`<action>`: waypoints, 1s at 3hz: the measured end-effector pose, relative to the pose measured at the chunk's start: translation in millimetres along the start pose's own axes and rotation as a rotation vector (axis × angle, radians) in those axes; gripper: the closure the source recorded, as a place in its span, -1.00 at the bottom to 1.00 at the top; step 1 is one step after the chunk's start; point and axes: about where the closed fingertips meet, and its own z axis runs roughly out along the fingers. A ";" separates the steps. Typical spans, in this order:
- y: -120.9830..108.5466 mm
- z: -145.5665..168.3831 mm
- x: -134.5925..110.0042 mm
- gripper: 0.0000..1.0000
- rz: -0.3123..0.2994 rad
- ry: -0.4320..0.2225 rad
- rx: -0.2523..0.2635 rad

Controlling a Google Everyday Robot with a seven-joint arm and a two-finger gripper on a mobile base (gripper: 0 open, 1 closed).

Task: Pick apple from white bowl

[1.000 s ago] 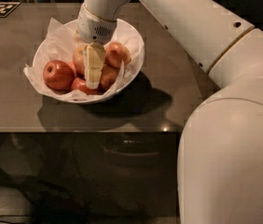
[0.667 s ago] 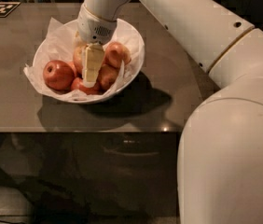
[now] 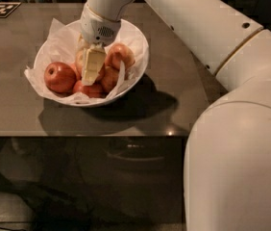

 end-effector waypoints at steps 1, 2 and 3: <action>0.0 -0.3 -0.1 0.79 0.000 0.000 0.000; -0.6 -2.9 -1.2 1.00 0.000 -0.001 0.001; -7.6 -13.5 13.0 1.00 0.020 -0.019 0.040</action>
Offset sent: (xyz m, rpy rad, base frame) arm 0.0145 -0.0282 0.0009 0.0494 -0.0021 -0.0500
